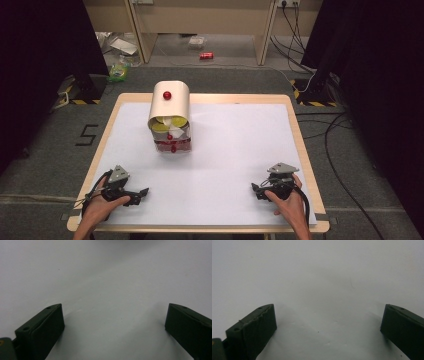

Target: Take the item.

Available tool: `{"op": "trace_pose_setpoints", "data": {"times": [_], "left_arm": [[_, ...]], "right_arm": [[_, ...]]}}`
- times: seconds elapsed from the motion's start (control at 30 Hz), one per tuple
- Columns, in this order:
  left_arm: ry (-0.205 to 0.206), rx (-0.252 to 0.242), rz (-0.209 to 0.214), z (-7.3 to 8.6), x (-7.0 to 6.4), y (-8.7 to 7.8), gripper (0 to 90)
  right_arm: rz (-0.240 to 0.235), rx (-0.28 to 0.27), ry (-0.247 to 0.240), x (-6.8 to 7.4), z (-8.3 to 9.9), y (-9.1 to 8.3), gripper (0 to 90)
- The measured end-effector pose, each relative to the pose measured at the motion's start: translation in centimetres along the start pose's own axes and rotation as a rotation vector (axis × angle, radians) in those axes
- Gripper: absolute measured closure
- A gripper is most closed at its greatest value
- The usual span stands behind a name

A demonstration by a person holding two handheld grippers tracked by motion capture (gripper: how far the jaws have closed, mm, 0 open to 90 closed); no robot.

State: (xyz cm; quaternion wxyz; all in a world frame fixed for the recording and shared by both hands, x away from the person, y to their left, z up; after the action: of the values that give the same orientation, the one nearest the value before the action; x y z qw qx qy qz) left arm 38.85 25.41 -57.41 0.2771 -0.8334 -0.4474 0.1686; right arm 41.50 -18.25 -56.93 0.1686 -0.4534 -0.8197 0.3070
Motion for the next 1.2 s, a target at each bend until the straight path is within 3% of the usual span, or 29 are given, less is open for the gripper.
{"op": "trace_pose_setpoints", "data": {"times": [0.5,0.57,0.63,0.77,0.87,1.2], "left_arm": [[-0.007,0.000,-0.002,-0.1,0.0,-0.1,3.0],[-0.015,-0.020,-0.013,-0.3,0.1,-0.2,13.9],[-0.037,-0.059,0.003,-1.0,-0.3,-0.5,14.7],[-0.028,-0.097,-0.007,-1.9,-0.5,-0.9,14.8],[-0.051,-0.143,0.020,-3.0,-1.1,-1.6,15.5],[-0.058,-0.258,0.018,-6.0,-1.6,-3.5,15.1]], "right_arm": [[0.000,0.001,0.005,0.0,0.0,0.0,0.6],[0.000,0.001,0.005,0.0,0.0,0.0,0.7],[-0.001,-0.001,0.001,0.0,0.0,0.0,0.6],[0.000,-0.001,0.000,0.0,0.0,0.0,0.7],[-0.001,-0.001,0.001,0.0,0.0,0.0,0.7],[-0.001,-0.002,0.000,0.0,0.0,0.0,0.7]]}}
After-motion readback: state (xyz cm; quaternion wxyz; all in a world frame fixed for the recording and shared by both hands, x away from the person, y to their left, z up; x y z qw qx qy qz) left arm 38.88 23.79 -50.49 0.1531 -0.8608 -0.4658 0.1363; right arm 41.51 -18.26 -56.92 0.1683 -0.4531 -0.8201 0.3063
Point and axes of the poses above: each handheld gripper's, and its own axes: y roughly forward along the jaws, z roughly out of its underside, x roughly to its left, the point moved 10 cm from there along y, roughly forward along the jaws, and after that the axes turned 5 degrees about -x, right-handed, at the moved point
